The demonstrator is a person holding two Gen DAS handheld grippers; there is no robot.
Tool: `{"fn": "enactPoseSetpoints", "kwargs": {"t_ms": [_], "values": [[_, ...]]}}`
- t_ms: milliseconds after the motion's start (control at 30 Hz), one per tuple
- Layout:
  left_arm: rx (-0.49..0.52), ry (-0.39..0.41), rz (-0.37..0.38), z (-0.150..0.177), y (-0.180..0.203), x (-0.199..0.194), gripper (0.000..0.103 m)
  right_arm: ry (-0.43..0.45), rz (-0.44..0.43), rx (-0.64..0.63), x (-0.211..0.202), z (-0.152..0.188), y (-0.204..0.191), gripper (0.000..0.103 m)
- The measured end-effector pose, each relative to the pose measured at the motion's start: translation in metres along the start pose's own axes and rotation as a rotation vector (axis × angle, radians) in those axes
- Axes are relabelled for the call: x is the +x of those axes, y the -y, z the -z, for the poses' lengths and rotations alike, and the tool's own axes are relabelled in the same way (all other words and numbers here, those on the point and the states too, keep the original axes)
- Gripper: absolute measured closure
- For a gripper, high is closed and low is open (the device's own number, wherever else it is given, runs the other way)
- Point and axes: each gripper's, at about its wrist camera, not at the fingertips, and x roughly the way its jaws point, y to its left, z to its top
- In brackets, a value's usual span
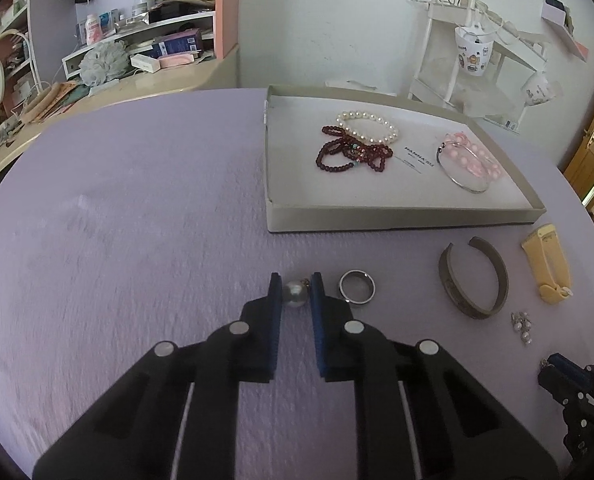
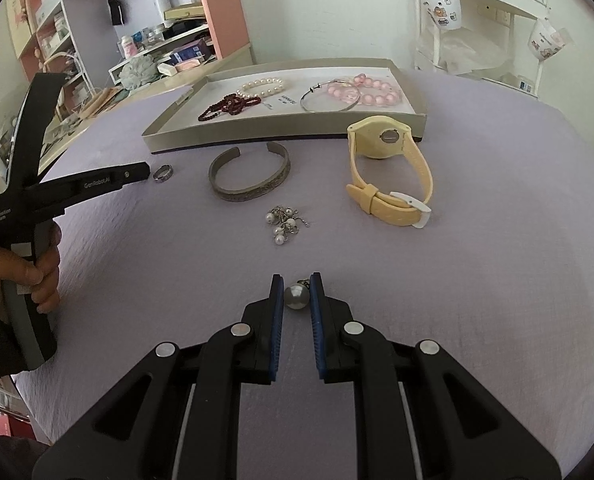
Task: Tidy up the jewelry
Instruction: 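Carry the pearl earring in the right tool over to the tray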
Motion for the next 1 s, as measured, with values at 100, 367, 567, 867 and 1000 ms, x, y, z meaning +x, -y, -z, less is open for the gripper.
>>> {"fn": "enactPoseSetpoints", "kwargs": {"t_ms": [100, 367, 567, 867, 1000], "values": [[-0.012, 0.010, 0.008, 0.002, -0.002, -0.008, 0.090, 0.015, -0.004, -0.001, -0.005, -0.002, 0.002, 0.089], [0.002, 0.139, 0.019, -0.021, 0.003, -0.056, 0.090, 0.126, 0.015, 0.015, -0.030, -0.024, 0.018, 0.089], [0.049, 0.224, 0.012, -0.048, 0.016, -0.085, 0.090, 0.211, 0.063, 0.023, -0.046, -0.048, 0.033, 0.089], [0.059, 0.273, 0.034, -0.076, 0.031, -0.099, 0.090, 0.315, 0.141, 0.018, -0.062, -0.095, 0.057, 0.089], [0.064, 0.272, 0.052, -0.090, 0.038, -0.092, 0.090, 0.338, 0.153, 0.017, -0.060, -0.114, 0.061, 0.089]]}}
